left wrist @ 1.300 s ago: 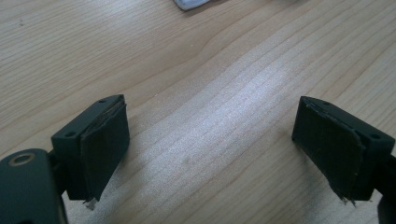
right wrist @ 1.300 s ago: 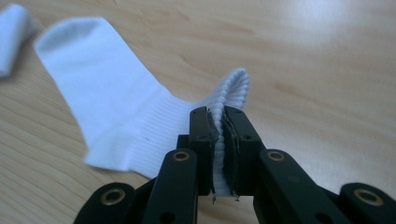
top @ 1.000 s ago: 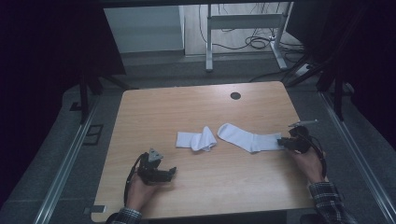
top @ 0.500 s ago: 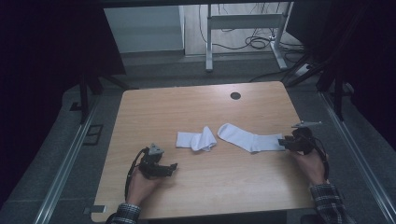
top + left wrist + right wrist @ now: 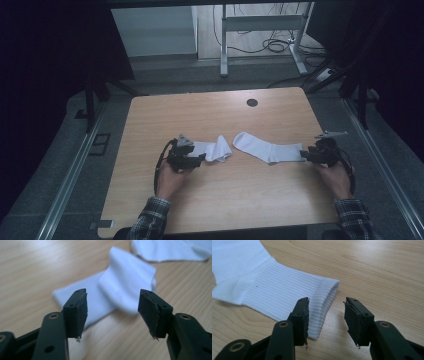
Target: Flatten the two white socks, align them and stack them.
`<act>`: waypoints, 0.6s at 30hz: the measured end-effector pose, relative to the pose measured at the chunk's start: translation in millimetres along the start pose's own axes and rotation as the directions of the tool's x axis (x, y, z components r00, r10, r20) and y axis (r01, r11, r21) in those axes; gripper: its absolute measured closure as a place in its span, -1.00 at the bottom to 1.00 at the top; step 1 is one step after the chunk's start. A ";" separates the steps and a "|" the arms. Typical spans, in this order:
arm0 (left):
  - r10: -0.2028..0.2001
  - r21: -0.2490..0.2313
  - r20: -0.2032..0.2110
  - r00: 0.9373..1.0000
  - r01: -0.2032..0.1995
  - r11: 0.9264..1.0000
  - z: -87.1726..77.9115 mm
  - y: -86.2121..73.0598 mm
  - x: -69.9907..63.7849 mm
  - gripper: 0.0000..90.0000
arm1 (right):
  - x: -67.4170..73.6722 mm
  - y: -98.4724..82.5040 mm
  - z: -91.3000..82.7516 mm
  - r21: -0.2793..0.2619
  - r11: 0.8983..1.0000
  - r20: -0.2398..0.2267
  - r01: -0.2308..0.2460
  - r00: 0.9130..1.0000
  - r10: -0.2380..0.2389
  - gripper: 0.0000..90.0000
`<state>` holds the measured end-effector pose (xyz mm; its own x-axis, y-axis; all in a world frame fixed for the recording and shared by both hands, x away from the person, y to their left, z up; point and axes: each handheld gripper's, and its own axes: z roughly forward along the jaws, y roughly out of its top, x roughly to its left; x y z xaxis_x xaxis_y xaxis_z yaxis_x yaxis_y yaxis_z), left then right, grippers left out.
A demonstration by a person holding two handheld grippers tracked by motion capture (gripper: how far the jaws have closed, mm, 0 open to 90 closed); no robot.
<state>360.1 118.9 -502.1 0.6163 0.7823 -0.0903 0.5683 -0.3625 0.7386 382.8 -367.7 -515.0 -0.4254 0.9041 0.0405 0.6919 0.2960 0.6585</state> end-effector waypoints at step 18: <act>0.049 0.007 0.025 0.998 -0.049 0.999 66.1 74.8 -29.4 0.45 | 0.2 0.5 0.2 -0.014 1.000 0.011 -0.009 1.000 0.010 0.31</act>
<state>420.5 35.3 -488.3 0.6567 0.7508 -0.0705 0.5411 -0.4040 0.7375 383.3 -367.3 -514.8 -0.4124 0.9102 0.0387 0.6879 0.2833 0.6683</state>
